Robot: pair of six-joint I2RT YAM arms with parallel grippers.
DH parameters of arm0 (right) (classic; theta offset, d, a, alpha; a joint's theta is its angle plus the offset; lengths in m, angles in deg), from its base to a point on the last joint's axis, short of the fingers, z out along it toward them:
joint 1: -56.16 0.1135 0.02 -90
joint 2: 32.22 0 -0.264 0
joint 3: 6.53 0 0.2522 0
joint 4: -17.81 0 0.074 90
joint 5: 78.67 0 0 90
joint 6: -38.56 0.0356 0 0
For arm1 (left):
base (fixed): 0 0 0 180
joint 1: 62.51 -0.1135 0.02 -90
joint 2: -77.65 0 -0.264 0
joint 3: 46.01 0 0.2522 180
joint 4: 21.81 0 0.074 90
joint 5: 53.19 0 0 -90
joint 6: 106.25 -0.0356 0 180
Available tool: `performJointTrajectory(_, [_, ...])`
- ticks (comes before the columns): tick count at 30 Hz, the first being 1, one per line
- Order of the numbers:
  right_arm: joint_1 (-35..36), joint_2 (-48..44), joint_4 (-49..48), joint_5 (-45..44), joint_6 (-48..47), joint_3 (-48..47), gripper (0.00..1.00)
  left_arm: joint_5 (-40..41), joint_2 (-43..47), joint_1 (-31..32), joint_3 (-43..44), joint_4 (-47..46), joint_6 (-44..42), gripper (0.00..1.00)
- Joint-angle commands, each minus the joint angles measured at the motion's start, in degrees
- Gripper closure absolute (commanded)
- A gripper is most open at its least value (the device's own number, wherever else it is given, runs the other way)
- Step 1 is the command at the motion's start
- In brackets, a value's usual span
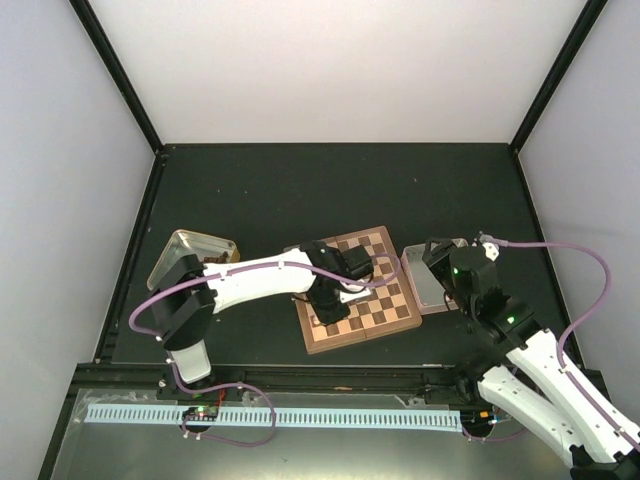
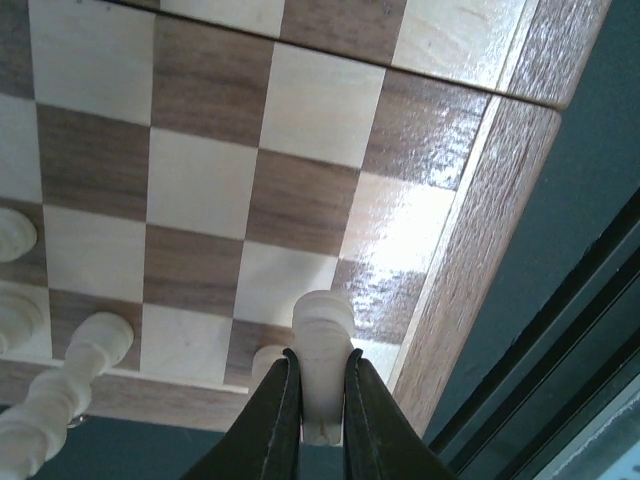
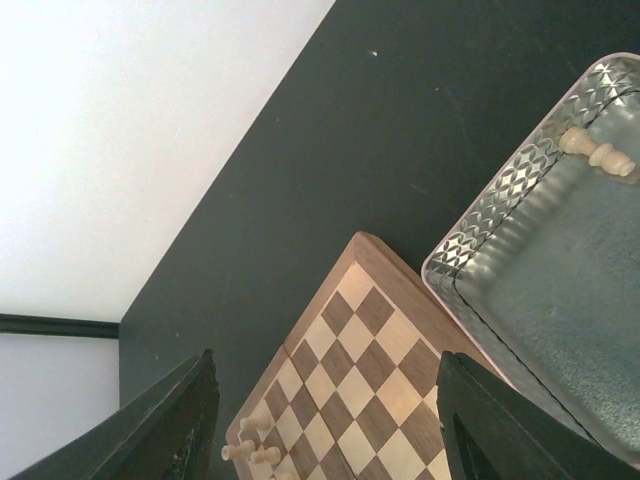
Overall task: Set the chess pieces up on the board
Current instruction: Place the chess piece on the chessboard, then pick up the chess piece from the chessboard.
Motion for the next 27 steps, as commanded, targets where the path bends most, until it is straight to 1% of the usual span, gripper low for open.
performJointTrajectory(1, [-0.3, -0.3, 0.9, -3.0, 0.2, 1.1, 0.39, 0.9, -2.8, 1.3, 3.4, 2.2, -0.4, 0.92])
performJointTrajectory(3, [-0.3, -0.4, 0.8, -2.8, 0.2, 1.4, 0.39, 1.5, -3.6, 1.4, 3.8, 2.2, -0.2, 0.88])
performJointTrajectory(7, [-0.4, -0.3, 0.7, -2.5, 0.2, 1.6, 0.39, 2.0, -4.6, 1.5, 4.1, 1.8, 0.5, 0.73])
performJointTrajectory(9, [-0.4, -0.3, 0.7, -2.4, 0.2, 1.6, 0.39, 1.8, -4.4, 1.5, 3.9, 1.2, 1.0, 0.7])
performJointTrajectory(11, [-0.4, -0.4, 0.7, -2.4, 0.2, 1.6, 0.39, 1.5, -3.9, 1.5, 3.3, 0.3, 1.5, 0.69])
performJointTrajectory(15, [-0.4, -0.4, 0.8, -2.4, 0.2, 1.7, 0.39, 1.2, -2.5, 1.5, 1.8, -1.8, 2.5, 0.73])
performJointTrajectory(18, [-0.4, -0.4, 0.7, -2.4, 0.3, 1.9, 0.39, -0.2, -1.6, 1.5, 0.7, -3.3, 2.7, 0.74])
performJointTrajectory(22, [-0.4, -0.4, 0.8, -2.3, 0.3, 1.9, 0.39, -2.1, -0.9, 1.5, -0.7, -5.0, 2.5, 0.84])
performJointTrajectory(25, [-0.4, -0.5, 0.9, -2.4, 0.4, 1.8, 0.39, -1.9, -1.0, 1.5, -0.8, -5.1, 2.3, 0.96])
performJointTrajectory(27, [-0.4, -0.5, 0.9, -2.5, 0.4, 1.8, 0.39, -1.2, -0.7, 1.5, -0.6, -5.2, 2.3, 0.98])
